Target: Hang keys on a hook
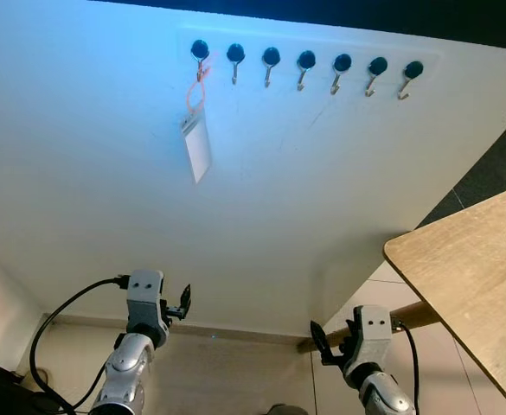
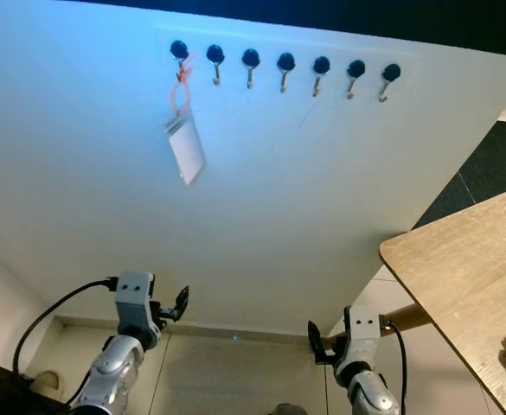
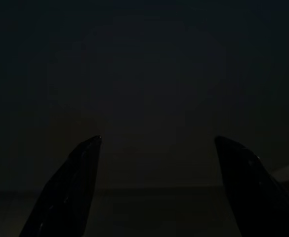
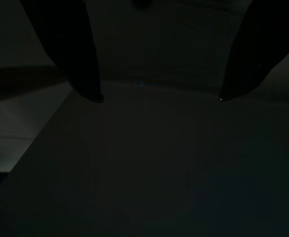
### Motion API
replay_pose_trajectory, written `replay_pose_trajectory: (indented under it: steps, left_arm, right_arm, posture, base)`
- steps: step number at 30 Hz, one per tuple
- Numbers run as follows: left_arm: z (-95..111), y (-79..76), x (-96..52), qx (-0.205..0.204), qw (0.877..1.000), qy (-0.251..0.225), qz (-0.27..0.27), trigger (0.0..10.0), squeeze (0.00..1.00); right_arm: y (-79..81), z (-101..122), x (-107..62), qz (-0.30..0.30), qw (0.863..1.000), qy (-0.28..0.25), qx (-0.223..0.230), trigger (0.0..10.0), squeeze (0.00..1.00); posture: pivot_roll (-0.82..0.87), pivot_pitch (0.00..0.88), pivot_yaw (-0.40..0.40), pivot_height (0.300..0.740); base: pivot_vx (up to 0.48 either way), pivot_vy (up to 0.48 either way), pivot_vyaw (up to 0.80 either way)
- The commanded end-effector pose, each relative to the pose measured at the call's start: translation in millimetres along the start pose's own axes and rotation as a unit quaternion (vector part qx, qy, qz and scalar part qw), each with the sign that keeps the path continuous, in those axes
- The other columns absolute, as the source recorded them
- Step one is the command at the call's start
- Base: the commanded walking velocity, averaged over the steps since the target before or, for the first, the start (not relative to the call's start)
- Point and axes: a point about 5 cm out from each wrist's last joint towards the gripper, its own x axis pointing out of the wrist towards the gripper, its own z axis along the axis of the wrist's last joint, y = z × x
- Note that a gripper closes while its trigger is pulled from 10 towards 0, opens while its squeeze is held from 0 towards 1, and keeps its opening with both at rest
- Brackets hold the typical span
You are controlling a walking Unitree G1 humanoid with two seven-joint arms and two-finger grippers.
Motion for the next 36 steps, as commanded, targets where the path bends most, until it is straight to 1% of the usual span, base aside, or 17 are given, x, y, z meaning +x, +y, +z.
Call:
replay_pose_trajectory:
  steps: [1, 3, 5, 8, 9, 10, 14, 21, 36]
  left_arm:
    - [-8, 1.5, -1.8, -0.016, 1.000, 0.020, 0.011, 10.0, 0.00]
    - [-15, 5.6, -6.6, -0.020, 0.999, 0.038, 0.017, 10.0, 0.00]
    - [-17, 6.9, -8.4, -0.018, 0.999, 0.043, 0.017, 10.0, 0.00]
    - [-22, 11.2, -12.7, -0.012, 0.998, 0.059, 0.021, 10.0, 0.00]
    - [-22, 11.2, -12.7, -0.012, 0.998, 0.059, 0.021, 10.0, 0.00]
    - [-25, 12.4, -14.6, -0.005, 0.998, 0.066, 0.018, 10.0, 0.00]
    - [-25, 11.5, -15.0, 0.000, 0.998, 0.069, 0.010, 10.0, 0.00]
    - [-26, 10.0, -15.1, 0.004, 0.997, 0.074, 0.004, 10.0, 0.00]
    - [-25, 7.9, -14.6, 0.004, 0.997, 0.071, -0.005, 10.0, 0.00]
  right_arm:
    - [-5.0, -1, -4.5, -0.014, 1.000, -0.008, 0.010, 10.0, 0.00]
    - [-11.0, -7, -9.9, -0.033, 0.999, 0.001, 0.020, 10.0, 0.00]
    - [-13.6, -10, -12.5, -0.042, 0.999, 0.008, 0.022, 10.0, 0.00]
    - [-21.3, -26, -23.3, -0.072, 0.996, 0.054, 0.024, 10.0, 0.00]
    - [-21.3, -26, -23.3, -0.072, 0.996, 0.054, 0.024, 10.0, 0.00]
    - [-24.3, -31, -27.4, -0.084, 0.994, 0.070, 0.023, 10.0, 0.00]
    - [-23.7, -29, -25.7, -0.087, 0.994, 0.062, 0.034, 10.0, 0.00]
    - [-19.4, -20, -16.6, -0.075, 0.996, 0.043, 0.031, 10.0, 0.00]
    - [-17.0, -18, -12.2, -0.055, 0.997, 0.055, 0.023, 10.0, 0.00]
  posture:
    - [0.02, 0.064, -0.076, 0.740]
    - [0.03, 0.062, -0.075, 0.740]
    - [0.03, 0.063, -0.076, 0.740]
    - [0.04, 0.062, -0.076, 0.740]
    - [0.04, 0.062, -0.076, 0.740]
    - [0.04, 0.062, -0.075, 0.740]
    - [0.04, 0.062, -0.073, 0.740]
    - [0.04, 0.062, -0.073, 0.740]
    - [0.03, 0.066, -0.080, 0.740]
  base:
    - [0.000, 0.000, 0.00]
    - [0.000, 0.000, 0.00]
    - [0.000, 0.000, 0.00]
    - [0.000, 0.000, 0.00]
    - [0.000, 0.000, 0.00]
    - [0.000, 0.000, 0.00]
    - [0.000, 0.000, 0.00]
    - [0.000, 0.000, 0.00]
    - [0.000, 0.000, 0.00]
